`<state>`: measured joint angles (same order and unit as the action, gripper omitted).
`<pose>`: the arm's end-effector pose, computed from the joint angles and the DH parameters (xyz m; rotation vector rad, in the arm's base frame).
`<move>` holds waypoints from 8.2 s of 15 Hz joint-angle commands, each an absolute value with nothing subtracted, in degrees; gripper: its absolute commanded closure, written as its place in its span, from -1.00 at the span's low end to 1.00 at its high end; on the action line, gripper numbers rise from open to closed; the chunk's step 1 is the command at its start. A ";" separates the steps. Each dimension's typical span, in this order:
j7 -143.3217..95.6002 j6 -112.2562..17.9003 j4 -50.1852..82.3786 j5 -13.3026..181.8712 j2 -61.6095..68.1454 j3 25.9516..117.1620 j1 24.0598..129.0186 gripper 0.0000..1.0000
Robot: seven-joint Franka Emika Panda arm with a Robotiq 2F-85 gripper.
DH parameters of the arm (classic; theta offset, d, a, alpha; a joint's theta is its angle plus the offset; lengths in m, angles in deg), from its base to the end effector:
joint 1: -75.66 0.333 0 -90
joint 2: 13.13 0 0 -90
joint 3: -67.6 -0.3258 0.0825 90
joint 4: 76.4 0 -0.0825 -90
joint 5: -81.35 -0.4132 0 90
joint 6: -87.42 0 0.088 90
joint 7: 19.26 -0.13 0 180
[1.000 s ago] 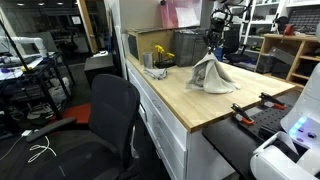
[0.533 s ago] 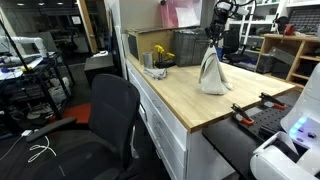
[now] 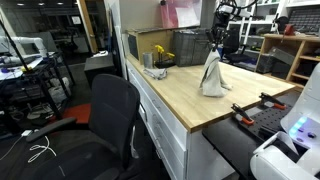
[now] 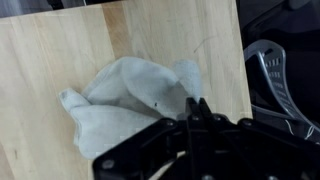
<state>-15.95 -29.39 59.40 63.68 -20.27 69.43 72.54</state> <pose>0.4775 -0.0180 0.3304 -2.8381 0.2799 0.2675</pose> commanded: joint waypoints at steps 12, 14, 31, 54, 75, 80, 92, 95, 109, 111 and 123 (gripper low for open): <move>-12.13 -37.79 66.68 63.39 -20.16 69.33 75.41 -0.58; -10.97 -42.86 66.20 63.47 -17.57 70.30 74.57 -0.88; 4.38 -52.37 55.52 66.95 10.29 72.68 61.04 -1.00; 3.66 -52.42 52.80 79.03 15.89 70.94 59.80 1.00; -38.09 -77.27 55.92 101.25 0.93 96.12 75.39 0.98; -26.90 -68.91 62.40 90.77 -11.67 86.67 69.40 0.98; -22.02 -45.93 55.90 82.09 -27.06 80.68 65.55 0.98; -22.61 -45.28 54.38 82.25 -27.80 79.94 65.54 0.98; -46.04 -48.29 56.25 95.86 -24.64 77.52 58.69 0.98; -48.02 -47.56 56.44 97.19 -24.64 78.44 56.95 0.98; -60.70 -46.70 57.51 107.08 -20.72 82.14 50.38 0.98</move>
